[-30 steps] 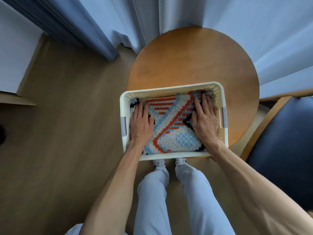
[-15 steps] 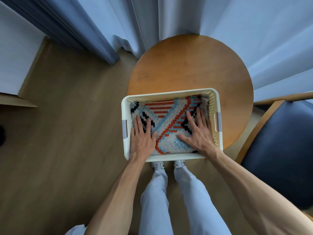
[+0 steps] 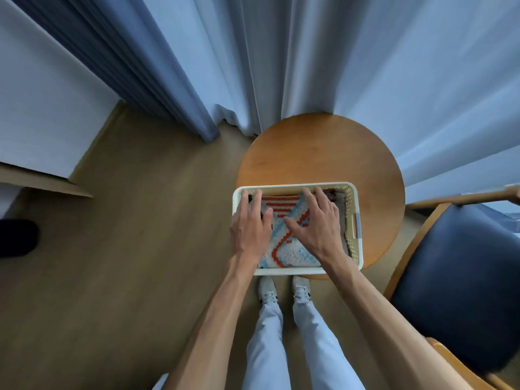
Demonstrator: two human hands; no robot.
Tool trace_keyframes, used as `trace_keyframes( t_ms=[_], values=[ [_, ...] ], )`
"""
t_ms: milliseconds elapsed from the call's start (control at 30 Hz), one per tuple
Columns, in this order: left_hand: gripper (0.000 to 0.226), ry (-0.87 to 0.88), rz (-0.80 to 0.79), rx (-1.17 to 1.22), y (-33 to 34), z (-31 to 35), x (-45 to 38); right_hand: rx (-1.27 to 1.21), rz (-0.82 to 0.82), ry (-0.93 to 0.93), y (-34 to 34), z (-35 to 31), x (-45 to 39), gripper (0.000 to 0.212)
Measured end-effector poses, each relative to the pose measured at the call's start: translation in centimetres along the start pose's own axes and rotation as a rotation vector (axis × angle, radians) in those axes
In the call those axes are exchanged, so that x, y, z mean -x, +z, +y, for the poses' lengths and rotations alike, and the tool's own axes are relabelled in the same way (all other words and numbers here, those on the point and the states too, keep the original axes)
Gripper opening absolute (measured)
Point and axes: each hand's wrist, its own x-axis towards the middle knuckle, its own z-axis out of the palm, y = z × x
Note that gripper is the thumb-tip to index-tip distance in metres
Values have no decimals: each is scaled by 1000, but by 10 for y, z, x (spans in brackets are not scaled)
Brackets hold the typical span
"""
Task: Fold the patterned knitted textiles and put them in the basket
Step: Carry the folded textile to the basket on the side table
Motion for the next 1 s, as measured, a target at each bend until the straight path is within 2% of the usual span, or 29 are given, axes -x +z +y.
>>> trace_keyframes(
  t_ms=[133, 267, 467, 633, 833, 1000],
  values=[
    [56, 38, 129, -39, -70, 16, 23, -104, 41, -44, -52, -56, 8, 75],
    [60, -31, 155, -55, -120, 12, 51, -26, 20, -88, -90, -97, 20, 66],
    [64, -164, 240, -90, -171, 0, 103, 129, -66, -349, -109, -143, 53, 75],
    [65, -355, 334, -63, -188, -16, 168, 213, -146, -476, -109, -179, 85, 80],
    [66, -595, 486, -24, -191, -51, 277, 317, -302, -824, -91, -226, 150, 92],
    [67, -832, 580, 8, -175, -84, 383, 322, -429, -1030, -66, -263, 223, 98]
  ],
)
